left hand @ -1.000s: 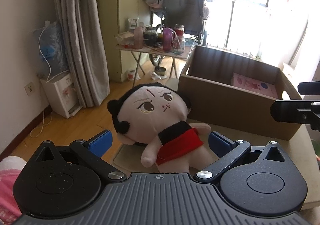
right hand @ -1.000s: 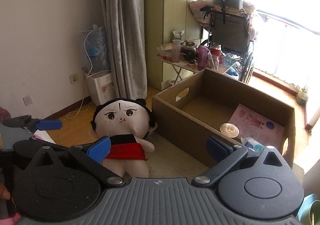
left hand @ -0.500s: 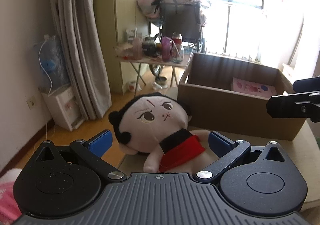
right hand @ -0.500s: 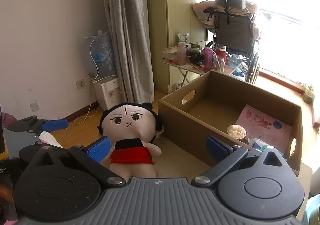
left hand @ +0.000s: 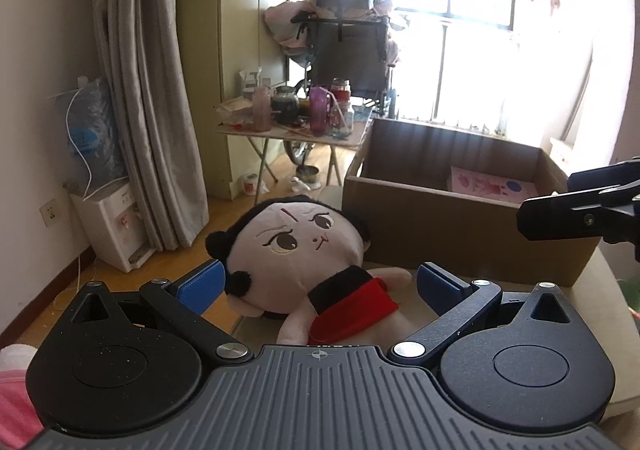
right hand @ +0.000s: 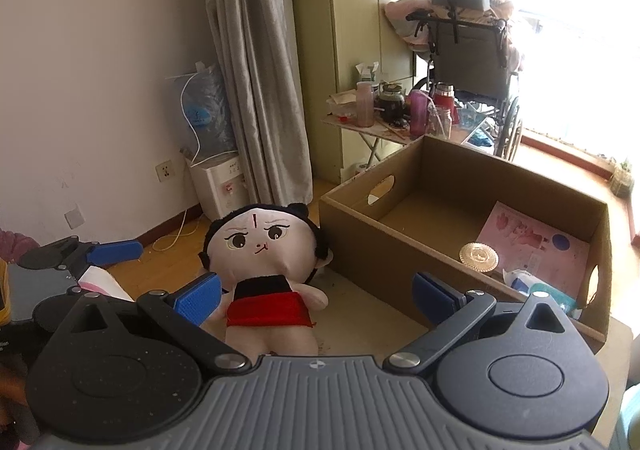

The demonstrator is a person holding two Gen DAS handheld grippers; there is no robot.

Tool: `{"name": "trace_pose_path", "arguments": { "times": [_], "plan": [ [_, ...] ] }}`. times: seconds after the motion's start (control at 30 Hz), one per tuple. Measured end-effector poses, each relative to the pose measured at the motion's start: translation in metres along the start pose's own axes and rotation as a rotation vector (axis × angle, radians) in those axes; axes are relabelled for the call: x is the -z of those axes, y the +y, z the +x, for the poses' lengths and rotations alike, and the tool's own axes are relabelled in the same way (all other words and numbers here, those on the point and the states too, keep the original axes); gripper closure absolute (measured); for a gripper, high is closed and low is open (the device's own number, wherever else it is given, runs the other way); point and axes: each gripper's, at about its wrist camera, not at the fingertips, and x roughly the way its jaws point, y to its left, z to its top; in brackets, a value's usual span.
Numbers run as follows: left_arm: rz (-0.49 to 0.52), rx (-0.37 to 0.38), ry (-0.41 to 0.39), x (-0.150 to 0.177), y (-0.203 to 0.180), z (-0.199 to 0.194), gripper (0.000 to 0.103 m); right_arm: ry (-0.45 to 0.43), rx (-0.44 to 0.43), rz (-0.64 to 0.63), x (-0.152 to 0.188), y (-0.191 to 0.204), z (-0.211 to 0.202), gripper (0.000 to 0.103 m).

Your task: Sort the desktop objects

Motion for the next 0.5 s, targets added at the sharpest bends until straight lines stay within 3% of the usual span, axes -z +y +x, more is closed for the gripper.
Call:
{"name": "trace_pose_path", "arguments": {
  "times": [0.3,0.5],
  "plan": [
    [-0.027,0.042,0.028,0.006,0.007,0.004,0.0,0.039,-0.031,0.077,0.0,-0.004,0.015,0.0],
    [-0.097,0.1,0.097,0.012,0.021,0.017,0.0,0.084,-0.113,0.152,-0.005,-0.008,0.037,0.0]
  ]
}}
